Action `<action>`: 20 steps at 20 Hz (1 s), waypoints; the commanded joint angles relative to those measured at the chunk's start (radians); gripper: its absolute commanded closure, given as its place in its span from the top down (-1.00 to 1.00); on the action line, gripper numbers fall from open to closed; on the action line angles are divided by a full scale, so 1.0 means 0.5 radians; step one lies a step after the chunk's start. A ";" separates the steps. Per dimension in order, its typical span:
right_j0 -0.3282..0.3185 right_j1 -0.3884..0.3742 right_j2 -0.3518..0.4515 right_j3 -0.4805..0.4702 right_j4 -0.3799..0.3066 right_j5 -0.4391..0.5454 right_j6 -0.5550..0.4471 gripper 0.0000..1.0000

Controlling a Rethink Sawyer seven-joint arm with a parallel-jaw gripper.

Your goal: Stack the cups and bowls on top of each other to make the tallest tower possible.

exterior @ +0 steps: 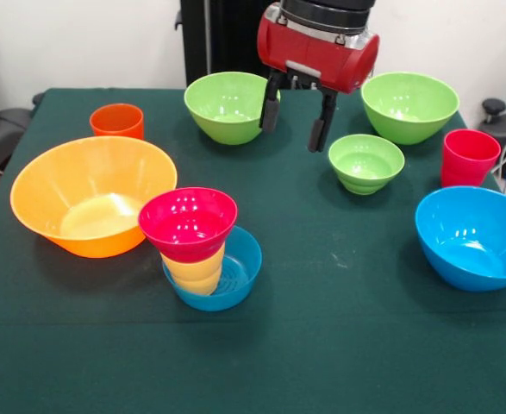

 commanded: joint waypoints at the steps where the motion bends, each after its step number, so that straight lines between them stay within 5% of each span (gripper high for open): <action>1: -0.032 -0.014 0.116 0.068 -0.176 0.006 -0.117 1.00; 20: -0.098 -0.125 0.192 0.960 -0.169 -0.458 -0.007 1.00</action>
